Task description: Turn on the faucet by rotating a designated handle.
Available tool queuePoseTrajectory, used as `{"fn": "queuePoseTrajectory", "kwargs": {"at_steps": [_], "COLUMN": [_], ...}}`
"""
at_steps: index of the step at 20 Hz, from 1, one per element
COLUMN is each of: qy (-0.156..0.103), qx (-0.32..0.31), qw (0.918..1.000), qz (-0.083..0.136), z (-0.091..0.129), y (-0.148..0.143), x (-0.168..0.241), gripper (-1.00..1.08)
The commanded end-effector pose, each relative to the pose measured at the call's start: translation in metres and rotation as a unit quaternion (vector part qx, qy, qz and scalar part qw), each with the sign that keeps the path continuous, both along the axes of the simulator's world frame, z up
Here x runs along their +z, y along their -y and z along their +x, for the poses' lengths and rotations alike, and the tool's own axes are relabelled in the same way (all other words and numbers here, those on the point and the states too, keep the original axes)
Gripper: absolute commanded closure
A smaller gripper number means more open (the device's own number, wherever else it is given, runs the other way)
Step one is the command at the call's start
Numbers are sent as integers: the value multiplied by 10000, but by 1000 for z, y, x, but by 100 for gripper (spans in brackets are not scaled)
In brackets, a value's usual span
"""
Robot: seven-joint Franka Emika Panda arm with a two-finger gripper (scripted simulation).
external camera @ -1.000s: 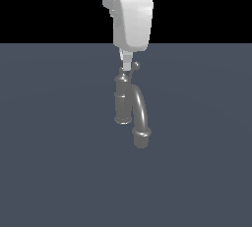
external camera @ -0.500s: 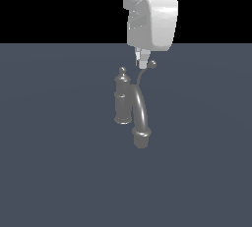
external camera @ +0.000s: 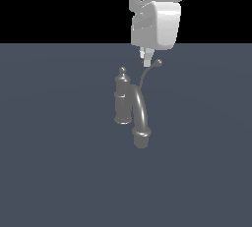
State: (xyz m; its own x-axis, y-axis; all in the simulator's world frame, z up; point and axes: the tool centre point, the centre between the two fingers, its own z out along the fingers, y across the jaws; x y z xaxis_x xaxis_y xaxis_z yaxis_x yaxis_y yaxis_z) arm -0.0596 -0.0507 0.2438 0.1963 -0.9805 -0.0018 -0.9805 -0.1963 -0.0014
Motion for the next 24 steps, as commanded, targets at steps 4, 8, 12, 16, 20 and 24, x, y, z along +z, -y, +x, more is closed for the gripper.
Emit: {"fn": "queuePoseTrajectory", "kwargs": {"at_steps": [4,8,12,16,20,24], "qy": [4,2,0,-3,-4,1], "qx": [-121,-140,-158,-176,-190,28], "qw": [9999,9999,9999,9998,9998,10000], "qz": [-8,-9,-9,-10,-10,32], "z": [15,25,35,45,53,64], "y": [24,34,43,52,59,29], "x": [-1,-1,-1,-1,-2,0], "gripper": [108,108,108,108,108,108]}}
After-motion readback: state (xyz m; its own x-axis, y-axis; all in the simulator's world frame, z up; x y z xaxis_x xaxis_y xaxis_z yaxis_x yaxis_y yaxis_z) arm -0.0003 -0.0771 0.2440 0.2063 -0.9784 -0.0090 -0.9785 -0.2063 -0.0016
